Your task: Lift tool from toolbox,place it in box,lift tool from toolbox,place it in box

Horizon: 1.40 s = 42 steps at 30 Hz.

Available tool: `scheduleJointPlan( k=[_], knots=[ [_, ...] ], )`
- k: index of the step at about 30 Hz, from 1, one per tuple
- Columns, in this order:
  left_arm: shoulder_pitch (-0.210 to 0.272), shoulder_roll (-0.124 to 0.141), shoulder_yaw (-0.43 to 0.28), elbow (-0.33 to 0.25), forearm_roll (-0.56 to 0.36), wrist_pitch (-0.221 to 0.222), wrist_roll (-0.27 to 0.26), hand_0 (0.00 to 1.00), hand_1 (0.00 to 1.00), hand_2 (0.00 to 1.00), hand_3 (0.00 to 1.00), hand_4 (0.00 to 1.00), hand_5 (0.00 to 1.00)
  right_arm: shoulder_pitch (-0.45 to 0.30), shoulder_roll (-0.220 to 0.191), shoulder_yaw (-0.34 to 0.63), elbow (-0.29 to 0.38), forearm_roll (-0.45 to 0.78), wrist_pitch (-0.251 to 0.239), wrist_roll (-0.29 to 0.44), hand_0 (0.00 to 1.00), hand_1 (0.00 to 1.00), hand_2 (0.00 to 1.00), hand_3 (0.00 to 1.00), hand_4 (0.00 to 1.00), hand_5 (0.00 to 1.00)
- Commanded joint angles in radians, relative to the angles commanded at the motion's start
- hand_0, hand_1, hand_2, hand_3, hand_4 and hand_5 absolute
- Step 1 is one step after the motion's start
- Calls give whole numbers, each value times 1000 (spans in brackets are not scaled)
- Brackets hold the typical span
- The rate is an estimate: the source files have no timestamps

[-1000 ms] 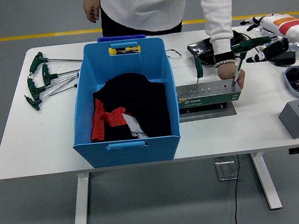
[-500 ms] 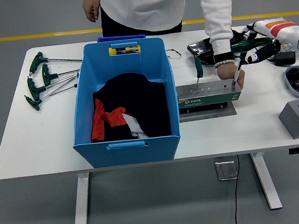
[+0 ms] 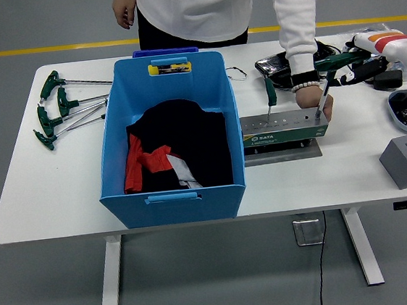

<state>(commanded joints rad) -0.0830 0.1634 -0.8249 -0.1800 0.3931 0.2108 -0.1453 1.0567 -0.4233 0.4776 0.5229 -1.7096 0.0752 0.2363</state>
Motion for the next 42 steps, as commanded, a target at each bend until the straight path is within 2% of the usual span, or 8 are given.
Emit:
scheduleJointPlan(
  k=[5, 10, 11, 16, 17, 22, 23, 42],
  knots=[
    [-2, 1, 1, 0, 0, 0, -1, 924, 938, 930, 772, 714, 799, -3, -3, -9, -9, -2, 7, -5, 588, 405, 364, 464, 998, 754],
    [-8, 3, -5, 0, 5, 1, 1, 924, 938, 930, 772, 714, 799, -2, -4, -19, -12, 3, 10, -8, 588, 405, 364, 464, 998, 754],
    [-9, 3, -9, 0, 9, 2, 3, 923, 938, 930, 771, 715, 798, -2, -4, -20, -12, 5, 10, -8, 498, 364, 329, 403, 998, 751],
    [-13, 5, -17, 0, 16, 4, 5, 923, 938, 930, 771, 715, 798, -1, -9, -24, -13, 5, 13, -9, 498, 364, 329, 403, 998, 751],
    [-13, 5, -18, 0, 17, 4, 5, 924, 937, 930, 769, 715, 796, -1, -10, -24, -14, 4, 13, -10, 433, 306, 279, 334, 998, 747],
    [-16, 5, -18, 0, 16, 4, 6, 924, 937, 930, 769, 715, 796, 4, -8, -22, -16, 2, 9, -11, 433, 306, 279, 334, 998, 747],
    [-17, 5, -18, 0, 16, 4, 6, 923, 937, 928, 767, 714, 790, 5, -7, -22, -17, 0, 8, -12, 373, 257, 245, 276, 998, 741],
    [-17, 7, -30, 0, 32, 8, 13, 922, 936, 927, 766, 714, 789, 6, 13, -34, -14, 0, 30, -46, 335, 221, 225, 261, 998, 739]
  ],
)
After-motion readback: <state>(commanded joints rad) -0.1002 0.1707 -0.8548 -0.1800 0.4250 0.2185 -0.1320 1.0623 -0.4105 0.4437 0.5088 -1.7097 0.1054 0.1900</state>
